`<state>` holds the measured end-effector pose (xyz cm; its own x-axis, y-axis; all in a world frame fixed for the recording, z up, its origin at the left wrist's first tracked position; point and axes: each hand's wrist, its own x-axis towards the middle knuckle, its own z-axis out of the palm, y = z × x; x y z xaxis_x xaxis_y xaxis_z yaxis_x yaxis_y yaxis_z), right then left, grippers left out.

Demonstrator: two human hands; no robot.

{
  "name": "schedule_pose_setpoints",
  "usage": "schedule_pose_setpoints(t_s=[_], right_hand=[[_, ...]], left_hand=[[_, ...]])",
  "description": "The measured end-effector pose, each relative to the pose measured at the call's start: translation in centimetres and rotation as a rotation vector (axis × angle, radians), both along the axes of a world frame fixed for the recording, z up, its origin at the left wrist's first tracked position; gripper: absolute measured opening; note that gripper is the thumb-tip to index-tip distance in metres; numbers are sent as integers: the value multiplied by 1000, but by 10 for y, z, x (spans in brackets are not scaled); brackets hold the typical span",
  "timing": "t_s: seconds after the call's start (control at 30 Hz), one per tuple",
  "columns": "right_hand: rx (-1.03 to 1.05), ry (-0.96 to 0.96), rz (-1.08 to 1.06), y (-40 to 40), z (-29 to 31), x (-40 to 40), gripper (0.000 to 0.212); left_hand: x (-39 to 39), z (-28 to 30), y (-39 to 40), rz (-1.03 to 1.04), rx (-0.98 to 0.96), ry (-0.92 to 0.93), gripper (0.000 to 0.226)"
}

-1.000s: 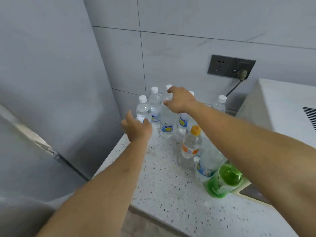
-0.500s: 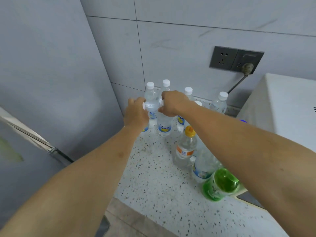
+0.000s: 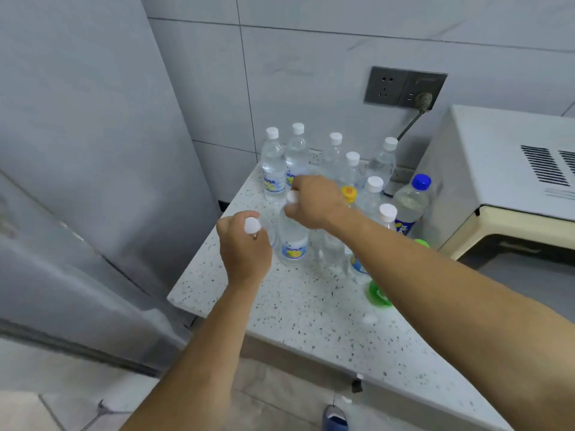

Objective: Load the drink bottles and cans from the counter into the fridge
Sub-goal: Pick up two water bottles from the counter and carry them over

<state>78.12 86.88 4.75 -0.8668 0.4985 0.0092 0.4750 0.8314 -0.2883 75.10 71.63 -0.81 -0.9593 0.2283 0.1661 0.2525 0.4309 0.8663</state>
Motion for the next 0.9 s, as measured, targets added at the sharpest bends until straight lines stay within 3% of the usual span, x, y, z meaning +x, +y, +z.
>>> schedule_pose_setpoints(t_s=[0.17,0.33,0.5,0.6,0.73,0.9], right_hand=[[-159,144,-76,-35,-9,56,23],[-192,276,-147,-49,-12,108,17],[-260,505,-174,-55,-42,137,24],[-333,568,-194,-61,-68,148,47],[-683,476,-224,-67,-110,160,78],[-822,439,-280,-69,-146,161,78]], left_hand=[[16,8,-27,-150,-21,80,31],[31,10,-46,-291,-93,89,34],[40,-2,-52,-395,-109,157,33],[48,-26,-62,-413,-53,2,41],[56,-60,-71,-371,-22,-172,66],[61,-85,-77,-335,-67,-360,76]])
